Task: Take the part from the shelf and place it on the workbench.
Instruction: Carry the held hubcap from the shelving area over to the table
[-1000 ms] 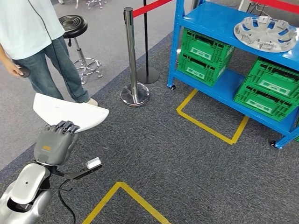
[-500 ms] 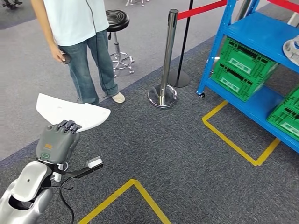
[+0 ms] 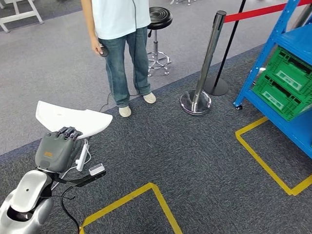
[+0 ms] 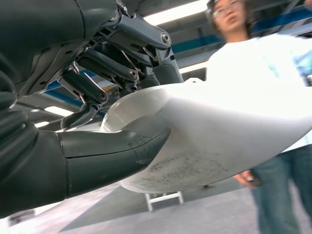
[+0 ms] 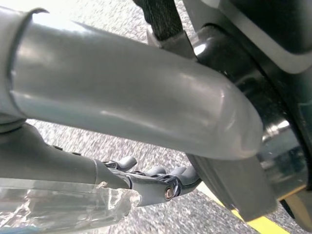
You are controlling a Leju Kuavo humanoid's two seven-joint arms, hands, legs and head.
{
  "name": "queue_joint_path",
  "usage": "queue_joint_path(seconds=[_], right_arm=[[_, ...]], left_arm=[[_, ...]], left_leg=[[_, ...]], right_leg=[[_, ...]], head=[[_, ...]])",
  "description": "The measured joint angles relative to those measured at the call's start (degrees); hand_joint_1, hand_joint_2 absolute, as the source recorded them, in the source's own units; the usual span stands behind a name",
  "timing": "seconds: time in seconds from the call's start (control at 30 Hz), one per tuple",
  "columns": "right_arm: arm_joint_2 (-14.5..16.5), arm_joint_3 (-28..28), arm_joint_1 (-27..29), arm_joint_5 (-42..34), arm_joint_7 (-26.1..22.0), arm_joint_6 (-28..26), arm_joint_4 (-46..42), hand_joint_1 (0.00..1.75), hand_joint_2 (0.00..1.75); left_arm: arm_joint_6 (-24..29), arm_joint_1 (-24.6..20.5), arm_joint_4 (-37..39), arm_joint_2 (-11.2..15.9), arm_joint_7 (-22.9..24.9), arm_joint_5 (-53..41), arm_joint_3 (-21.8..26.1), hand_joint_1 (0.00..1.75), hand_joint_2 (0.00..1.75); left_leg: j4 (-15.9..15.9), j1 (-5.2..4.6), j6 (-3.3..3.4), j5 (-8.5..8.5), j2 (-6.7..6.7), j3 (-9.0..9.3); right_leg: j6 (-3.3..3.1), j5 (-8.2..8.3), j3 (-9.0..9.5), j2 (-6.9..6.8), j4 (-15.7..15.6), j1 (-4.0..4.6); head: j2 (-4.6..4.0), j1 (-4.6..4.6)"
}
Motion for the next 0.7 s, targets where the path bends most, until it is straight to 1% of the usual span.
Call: queue_joint_path(seconds=[0.03, 0.07, 0.1, 0.13, 0.17, 0.2, 0.23, 0.27, 0.3, 0.33, 0.37, 0.4, 0.43, 0.47, 0.5, 0.53, 0.57, 0.6, 0.63, 0.67, 0.7], right_arm=[[-0.01, -0.01, 0.01, -0.25, 0.04, -0.03, 0.05, 0.0, 0.0], [-0.01, -0.02, 0.02, -0.61, 0.07, -0.05, 0.11, 0.0, 0.0], [-0.01, -0.03, 0.0, -1.07, 0.09, -0.07, 0.17, 0.0, 0.0], [-0.01, -0.03, 0.0, -1.45, 0.11, -0.08, 0.22, 0.0, 0.0], [0.0, -0.04, -0.03, -1.67, 0.09, -0.09, 0.25, 0.0, 0.0], [0.05, -0.04, -0.09, -1.88, 0.05, -0.1, 0.26, 0.0, 0.0], [0.12, -0.05, -0.16, -2.32, -0.01, -0.1, 0.26, 0.0, 0.0], [0.19, -0.05, -0.23, -3.15, -0.07, -0.1, 0.26, 0.0, 0.0], [0.28, -0.06, -0.28, -4.31, -0.1, -0.09, 0.26, 0.0, 0.0], [0.35, -0.07, -0.29, -5.71, -0.11, -0.08, 0.26, 0.0, 0.0], [0.42, -0.07, -0.29, -7.0, -0.11, -0.07, 0.26, 0.0, 0.0], [0.51, -0.07, -0.29, -7.95, -0.1, -0.04, 0.26, 0.0, 0.0], [0.57, -0.07, -0.29, -8.57, -0.09, -0.02, 0.26, 0.0, 0.0], [0.61, -0.07, -0.29, -8.85, -0.07, 0.0, 0.26, 0.0, 0.0], [0.64, -0.07, -0.3, -8.92, -0.05, 0.02, 0.26, 0.0, 0.0], [0.68, -0.07, -0.31, -8.97, -0.03, 0.04, 0.26, 0.0, 0.0], [0.73, -0.07, -0.35, -9.02, -0.01, 0.07, 0.26, 0.0, 0.0], [0.78, -0.07, -0.41, -9.06, -0.01, 0.09, 0.26, 0.0, 0.0], [0.84, -0.07, -0.49, -9.1, 0.01, 0.11, 0.26, 0.0, 0.0], [0.88, -0.07, -0.59, -9.09, 0.02, 0.11, 0.26, 0.0, 0.0], [0.92, -0.07, -0.65, -9.19, 0.03, 0.11, 0.26, 0.0, 0.0]], left_arm=[[-0.02, -0.02, 0.0, -0.04, 0.03, 0.0, 0.03, 1.75, 1.75], [-0.05, 0.0, 0.0, -0.08, 0.07, 0.0, 0.04, 1.75, 1.75], [-0.1, 0.07, 0.0, -0.11, 0.1, -0.01, 0.04, 1.75, 1.75], [-0.14, 0.17, 0.0, -0.11, 0.12, -0.02, 0.05, 1.75, 1.75], [-0.18, 0.21, 0.0, -0.13, 0.12, -0.07, 0.05, 1.75, 1.75], [-0.19, 0.2, 0.0, -0.15, 0.12, -0.11, 0.05, 1.75, 1.75], [-0.2, 0.17, 0.0, -0.17, 0.12, -0.16, 0.05, 1.75, 1.75], [-0.21, 0.15, 0.0, -0.18, 0.12, -0.2, 0.05, 1.75, 1.75], [-0.22, 0.15, 0.0, -0.19, 0.12, -0.21, 0.05, 1.75, 1.75], [-0.27, 0.16, 0.0, -0.19, 0.12, -0.22, 0.05, 1.75, 1.75], [-0.34, 0.16, 0.0, -0.19, 0.12, -0.25, 0.05, 1.75, 1.75], [-0.43, 0.16, 0.0, -0.19, 0.12, -0.28, 0.05, 1.75, 1.75], [-0.5, 0.16, 0.0, -0.2, 0.12, -0.32, 0.05, 1.75, 1.75], [-0.55, 0.16, 0.0, -0.25, 0.12, -0.37, 0.05, 1.75, 1.75], [-0.57, 0.12, 0.0, -0.3, 0.12, -0.4, 0.05, 1.75, 1.75], [-0.58, 0.08, 0.0, -0.34, 0.12, -0.42, 0.05, 1.75, 1.75], [-0.58, 0.08, 0.0, -0.37, 0.12, -0.44, 0.05, 1.75, 1.75], [-0.59, 0.1, 0.0, -0.38, 0.12, -0.44, 0.05, 1.75, 1.75], [-0.58, 0.18, 0.0, -0.39, 0.13, -0.44, 0.05, 1.75, 1.75], [-0.57, 0.24, 0.0, -0.4, 0.13, -0.43, 0.05, 1.75, 1.75], [-0.56, 0.23, 0.01, -0.42, 0.14, -0.4, 0.06, 1.75, 1.75]], left_leg=[[-1.87, -0.13, 0.4, 0.24, 0.65, 0.96], [-2.48, -0.28, 0.89, 0.06, 0.56, 1.13], [-2.58, -0.3, 1.52, 0.11, -0.24, 0.99], [-2.66, -0.25, 1.89, 0.17, -0.9, 0.94], [-2.73, -0.16, 2.24, 0.25, -1.55, 0.94], [-2.8, -0.03, 2.58, 0.34, -2.18, 0.95], [-2.82, 0.04, 2.88, 0.39, -2.74, 0.96], [-2.82, -0.02, 3.1, 0.38, -3.33, 0.95], [-2.81, -0.15, 3.27, 0.37, -4.0, 0.93], [-2.8, -0.29, 3.38, 0.37, -4.76, 0.94], [-2.79, -0.42, 3.43, 0.38, -5.62, 0.96], [-2.78, -0.51, 3.46, 0.41, -6.51, 1.01], [-2.77, -0.55, 3.46, 0.43, -7.4, 1.07], [-2.77, -0.54, 3.42, 0.47, -8.2, 1.12], [-2.69, -0.56, 3.3, 0.51, -8.97, 1.07], [-2.63, -0.51, 3.07, 0.63, -9.65, 0.93], [-2.62, -0.39, 2.76, 0.79, -10.29, 0.72], [-2.66, -0.29, 2.36, 0.99, -10.99, 0.5], [-2.76, -0.15, 2.03, 1.16, -11.42, 0.33], [-2.5, -0.19, 1.76, 0.94, -10.79, 0.1], [-1.4, -0.3, 1.52, 0.14, -9.46, -0.49]], right_leg=[[0.3, -0.2, 0.09, -0.54, 0.03, 0.23], [0.56, -0.33, 0.22, -1.09, -0.02, 0.44], [0.81, -0.43, 0.43, -1.71, -0.13, 0.5], [1.11, -0.61, 0.54, -1.73, -0.14, 0.43], [1.37, -1.18, 0.39, -0.85, 0.45, 0.33], [1.59, -2.33, -0.42, 0.57, 2.24, 0.24], [1.72, -4.04, -1.96, 2.32, 5.47, 0.16], [1.71, -5.96, -3.98, 3.62, 9.69, 0.18], [1.63, -7.49, -6.11, 4.18, 13.82, 0.21], [1.48, -8.12, -7.69, 4.36, 16.65, 0.26], [1.26, -7.57, -8.29, 4.45, 17.24, 0.34], [0.96, -5.91, -7.76, 4.71, 15.43, 0.43], [0.62, -3.63, -6.33, 5.32, 11.87, 0.51], [0.28, -1.62, -4.53, 6.62, 7.7, 0.54], [0.06, -0.24, -2.9, 7.89, 4.01, 0.47], [-0.04, 0.4, -1.75, 8.87, 1.68, 0.46], [-0.11, 0.42, -1.18, 9.33, 0.66, 0.48], [-0.16, 0.42, -0.98, 8.94, 0.4, 0.55], [-0.35, 0.59, -0.81, 8.32, 0.27, 0.59], [-0.62, 0.79, -0.65, 7.63, -0.05, 0.55], [-0.87, 1.0, -0.48, 6.93, -0.39, 0.47]], head=[[0.0, -0.02], [0.0, -0.03], [0.0, -0.04], [0.0, -0.03], [0.0, 0.08], [0.0, 0.25], [0.0, 0.42], [0.0, 0.58], [0.0, 0.62], [0.0, 0.63], [0.0, 0.64], [0.0, 0.63], [0.0, 0.64], [0.0, 0.63], [0.0, 0.62], [0.0, 0.61], [0.0, 0.59], [0.0, 0.6], [0.0, 0.57], [0.0, 0.55], [0.0, 0.46]])
